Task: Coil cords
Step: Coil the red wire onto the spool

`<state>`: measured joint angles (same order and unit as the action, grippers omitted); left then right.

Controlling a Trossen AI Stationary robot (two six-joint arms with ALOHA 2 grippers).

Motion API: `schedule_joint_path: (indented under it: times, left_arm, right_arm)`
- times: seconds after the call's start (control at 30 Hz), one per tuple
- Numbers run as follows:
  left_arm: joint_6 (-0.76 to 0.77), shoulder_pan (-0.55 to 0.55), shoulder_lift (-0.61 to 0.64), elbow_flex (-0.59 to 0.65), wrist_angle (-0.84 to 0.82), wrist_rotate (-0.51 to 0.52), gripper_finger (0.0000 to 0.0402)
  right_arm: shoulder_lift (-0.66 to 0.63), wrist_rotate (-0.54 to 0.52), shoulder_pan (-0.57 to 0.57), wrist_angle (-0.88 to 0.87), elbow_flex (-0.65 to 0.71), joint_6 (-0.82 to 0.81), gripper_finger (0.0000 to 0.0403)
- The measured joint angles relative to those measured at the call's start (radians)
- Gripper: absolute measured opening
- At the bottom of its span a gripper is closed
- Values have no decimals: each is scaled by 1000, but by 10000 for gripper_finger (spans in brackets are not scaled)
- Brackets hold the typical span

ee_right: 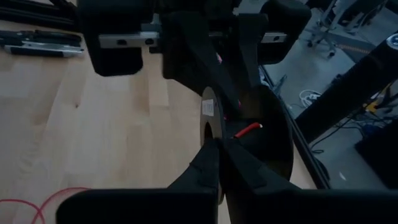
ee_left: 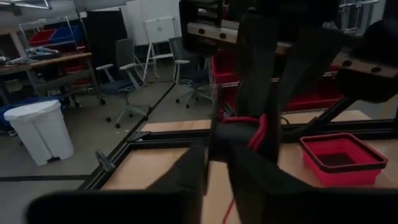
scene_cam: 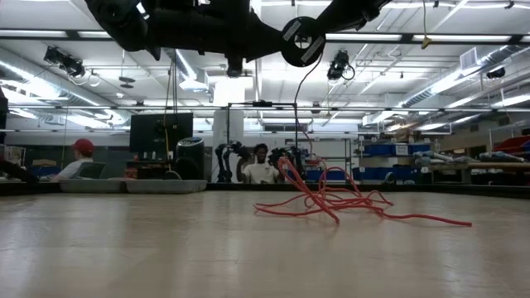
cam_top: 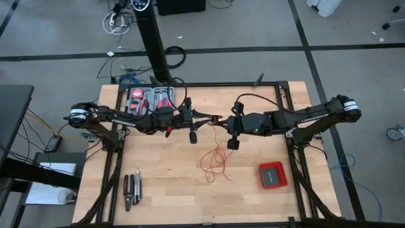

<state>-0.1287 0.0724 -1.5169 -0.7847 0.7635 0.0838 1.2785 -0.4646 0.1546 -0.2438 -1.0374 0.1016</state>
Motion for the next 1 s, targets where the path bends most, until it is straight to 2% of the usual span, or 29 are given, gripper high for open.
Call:
schedule_joint_path:
  times: [0.13, 0.27, 0.4, 0.53, 0.77, 1.0]
  left_arm:
    - [-13, 0, 21, -1, -58, 21, 140]
    - [-68, 0, 66, -1, -124, 79, 165]
    - [-86, 11, 139, 0, -223, 115, 167]
    - [-87, 13, 183, 0, -271, 94, 167]
    - [-107, 15, 183, 2, -270, 48, 168]
    - [-105, 26, 168, 2, -266, 43, 168]
  right_arm:
    - [0, -15, 3, -2, 2, 5, 2]
    - [0, -52, 3, -3, 2, 6, 1]
    - [-1, -70, 3, -8, 2, 9, 1]
    - [-2, -61, 4, 38, 37, 21, 1]
    - [-14, -12, -33, 169, 151, 65, 1]
    - [-15, 70, -79, 184, 154, 60, 1]
